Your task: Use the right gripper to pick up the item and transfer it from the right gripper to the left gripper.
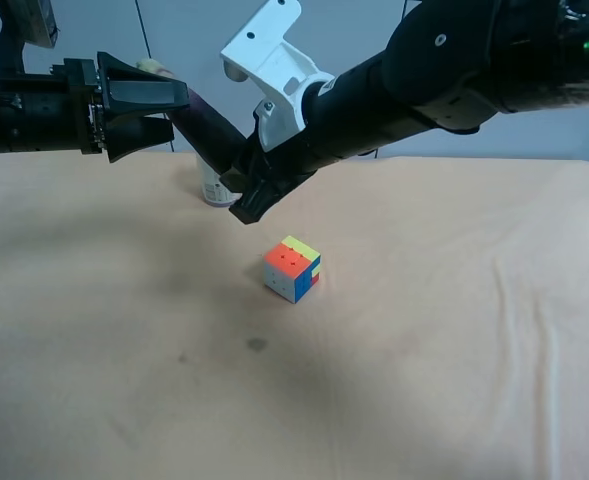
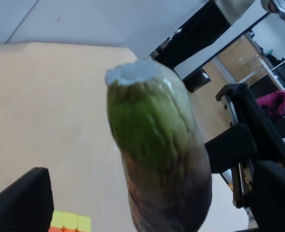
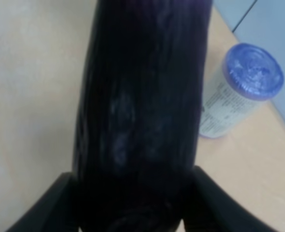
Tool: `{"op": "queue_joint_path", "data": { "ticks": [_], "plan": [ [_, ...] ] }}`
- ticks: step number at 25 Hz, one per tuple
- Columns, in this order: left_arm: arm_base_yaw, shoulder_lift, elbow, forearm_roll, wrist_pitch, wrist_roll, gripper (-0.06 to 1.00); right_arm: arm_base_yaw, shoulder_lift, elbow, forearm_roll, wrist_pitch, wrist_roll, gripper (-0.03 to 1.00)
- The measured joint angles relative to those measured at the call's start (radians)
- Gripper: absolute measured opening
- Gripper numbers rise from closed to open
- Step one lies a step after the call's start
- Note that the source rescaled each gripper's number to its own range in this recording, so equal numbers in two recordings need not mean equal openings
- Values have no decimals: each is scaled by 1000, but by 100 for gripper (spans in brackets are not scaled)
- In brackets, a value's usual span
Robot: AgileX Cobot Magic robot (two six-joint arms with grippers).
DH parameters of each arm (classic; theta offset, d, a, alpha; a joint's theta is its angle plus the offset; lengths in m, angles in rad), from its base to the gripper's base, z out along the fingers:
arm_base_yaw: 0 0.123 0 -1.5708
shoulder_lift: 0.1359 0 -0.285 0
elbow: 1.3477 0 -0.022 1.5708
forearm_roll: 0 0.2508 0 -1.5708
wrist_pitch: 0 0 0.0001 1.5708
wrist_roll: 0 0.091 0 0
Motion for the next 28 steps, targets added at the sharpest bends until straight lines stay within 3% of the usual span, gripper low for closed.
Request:
{"op": "queue_joint_path", "data": {
  "ticks": [12,21,23,24,26,28],
  "plan": [
    [-8,2,-72,-1,0,-21,90,0,0,0,33,-5,0,0],
    [-159,2,-103,1,-112,-27,88,0,0,0,36,-6,0,0],
    [-164,3,-103,1,-125,-27,81,0,0,0,37,-6,-1,0],
    [-164,3,-103,1,-131,-27,72,0,0,0,37,-6,-1,0],
    [-164,3,-104,-1,-144,-27,48,0,0,0,37,-6,-5,0],
    [-164,3,-105,-1,-166,-25,12,0,0,0,37,-6,-8,0]
  ]
}}
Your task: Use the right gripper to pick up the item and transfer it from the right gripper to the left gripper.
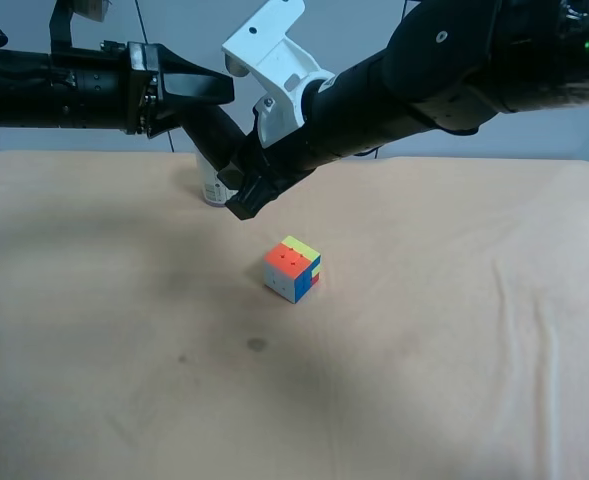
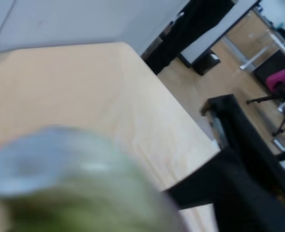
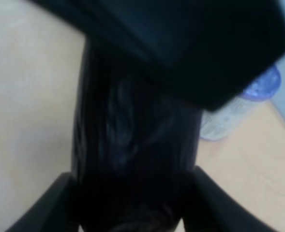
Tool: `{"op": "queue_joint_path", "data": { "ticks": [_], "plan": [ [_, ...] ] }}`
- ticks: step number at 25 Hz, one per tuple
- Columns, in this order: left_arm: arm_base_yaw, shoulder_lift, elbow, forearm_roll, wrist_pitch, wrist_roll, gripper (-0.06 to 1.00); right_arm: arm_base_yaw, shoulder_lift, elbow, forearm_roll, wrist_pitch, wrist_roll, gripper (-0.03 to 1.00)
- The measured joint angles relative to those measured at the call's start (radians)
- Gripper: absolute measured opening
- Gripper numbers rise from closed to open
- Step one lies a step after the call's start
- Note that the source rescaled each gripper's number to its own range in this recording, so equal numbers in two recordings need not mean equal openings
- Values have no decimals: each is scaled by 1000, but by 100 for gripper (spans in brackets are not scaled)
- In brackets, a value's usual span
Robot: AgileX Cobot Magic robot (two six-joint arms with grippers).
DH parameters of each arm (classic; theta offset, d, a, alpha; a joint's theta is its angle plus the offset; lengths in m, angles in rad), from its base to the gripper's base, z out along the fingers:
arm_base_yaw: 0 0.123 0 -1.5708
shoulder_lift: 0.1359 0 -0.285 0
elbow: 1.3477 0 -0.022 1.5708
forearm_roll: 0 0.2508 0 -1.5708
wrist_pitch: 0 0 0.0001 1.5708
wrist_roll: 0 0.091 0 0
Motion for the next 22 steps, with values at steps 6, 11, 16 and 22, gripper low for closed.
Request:
{"op": "queue_joint_path", "data": {
  "ticks": [6,11,16,22],
  "plan": [
    [0,0,0,0,-15,1,0,0,0,0,7,0,0,0],
    [0,0,0,0,-16,1,0,0,0,0,8,2,0,0],
    [-2,0,0,0,-16,0,0,0,-53,0,9,60,31,34],
    [-2,0,0,19,-66,-8,0,0,-256,0,-75,209,273,53]
  ]
}}
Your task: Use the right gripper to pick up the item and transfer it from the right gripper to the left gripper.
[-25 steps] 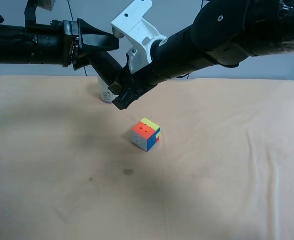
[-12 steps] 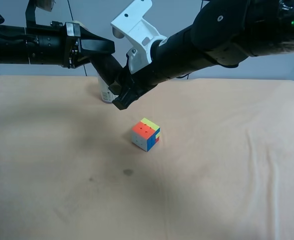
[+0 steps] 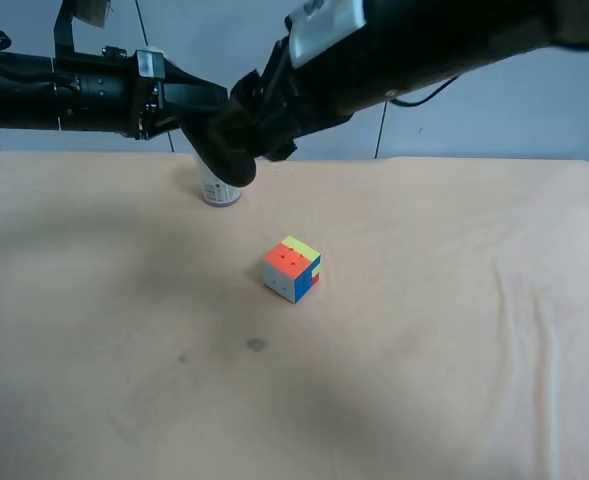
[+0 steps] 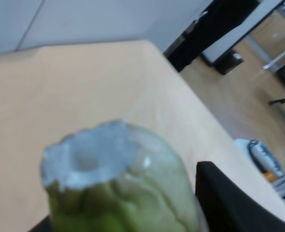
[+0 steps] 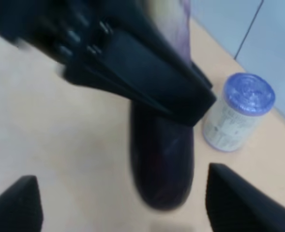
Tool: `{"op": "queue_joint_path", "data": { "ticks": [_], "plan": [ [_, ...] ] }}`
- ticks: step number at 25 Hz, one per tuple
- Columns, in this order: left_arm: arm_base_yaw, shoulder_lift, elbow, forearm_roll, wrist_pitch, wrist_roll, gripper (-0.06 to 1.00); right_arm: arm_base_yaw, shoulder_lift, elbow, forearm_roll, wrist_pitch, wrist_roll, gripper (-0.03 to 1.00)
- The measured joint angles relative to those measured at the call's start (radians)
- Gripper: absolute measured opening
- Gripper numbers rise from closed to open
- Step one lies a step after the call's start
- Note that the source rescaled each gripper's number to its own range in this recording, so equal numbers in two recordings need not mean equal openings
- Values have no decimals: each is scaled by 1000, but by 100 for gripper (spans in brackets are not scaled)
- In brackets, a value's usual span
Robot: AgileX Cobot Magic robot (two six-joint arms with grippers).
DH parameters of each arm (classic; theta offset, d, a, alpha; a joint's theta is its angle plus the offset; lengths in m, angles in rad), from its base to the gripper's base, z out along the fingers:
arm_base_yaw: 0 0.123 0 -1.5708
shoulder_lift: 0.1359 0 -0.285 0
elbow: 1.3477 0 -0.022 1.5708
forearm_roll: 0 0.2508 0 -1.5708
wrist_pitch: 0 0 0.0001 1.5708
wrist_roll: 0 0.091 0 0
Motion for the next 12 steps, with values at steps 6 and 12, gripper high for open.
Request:
{"op": "queue_joint_path", "data": {
  "ticks": [6,12],
  "plan": [
    [0,-21,0,54,-83,-18,0,1,-198,-1,-419,345,460,54],
    [0,-77,0,121,-190,-26,0,2,-381,-1,-741,763,744,55]
  ]
}}
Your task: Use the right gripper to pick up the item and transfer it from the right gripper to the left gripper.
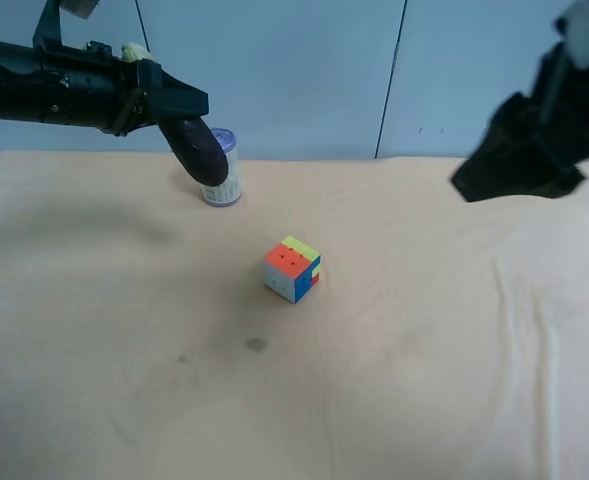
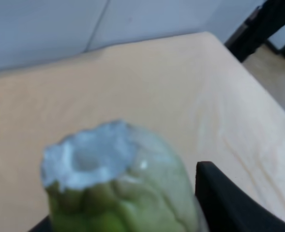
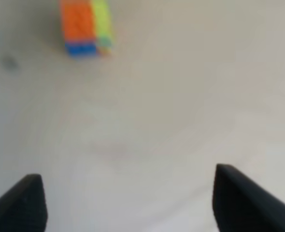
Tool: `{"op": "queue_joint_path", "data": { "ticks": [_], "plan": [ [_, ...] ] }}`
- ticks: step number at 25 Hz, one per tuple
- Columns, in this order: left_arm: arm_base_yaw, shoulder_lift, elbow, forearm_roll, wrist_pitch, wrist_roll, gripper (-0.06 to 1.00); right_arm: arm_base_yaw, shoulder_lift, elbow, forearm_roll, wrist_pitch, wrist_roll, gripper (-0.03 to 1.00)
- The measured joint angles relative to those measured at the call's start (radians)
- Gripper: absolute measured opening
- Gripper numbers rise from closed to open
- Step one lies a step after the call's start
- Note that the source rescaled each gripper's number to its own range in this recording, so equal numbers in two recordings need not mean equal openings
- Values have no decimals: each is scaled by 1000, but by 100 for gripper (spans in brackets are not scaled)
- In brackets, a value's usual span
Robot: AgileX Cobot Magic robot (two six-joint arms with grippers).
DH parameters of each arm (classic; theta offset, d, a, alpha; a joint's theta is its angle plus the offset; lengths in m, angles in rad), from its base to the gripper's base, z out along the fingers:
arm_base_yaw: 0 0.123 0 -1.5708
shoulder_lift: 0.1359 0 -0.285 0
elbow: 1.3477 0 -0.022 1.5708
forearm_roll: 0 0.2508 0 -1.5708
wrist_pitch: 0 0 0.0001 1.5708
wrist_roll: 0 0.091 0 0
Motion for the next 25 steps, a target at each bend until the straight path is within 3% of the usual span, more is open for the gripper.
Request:
{"op": "queue_joint_path", "data": {
  "ticks": [3,6,9,11,16,20,25],
  "plan": [
    [0,-33,0,82,-59,-43,0,0,-136,0,20,51,20,55],
    [0,-75,0,234,-111,-156,0,0,-301,-1,63,55,51,55],
    [0,-118,0,496,-133,-360,0,0,-467,3,74,57,101,55],
    [0,-145,0,691,-132,-554,0,0,-577,37,74,56,134,55],
    [0,-167,0,1164,-54,-1012,0,0,-875,238,67,59,182,55],
    [0,-167,0,1374,55,-1224,0,0,-1041,364,68,80,192,55],
    [0,-167,0,1514,140,-1351,0,5,-1043,469,125,21,150,55]
  ]
}}
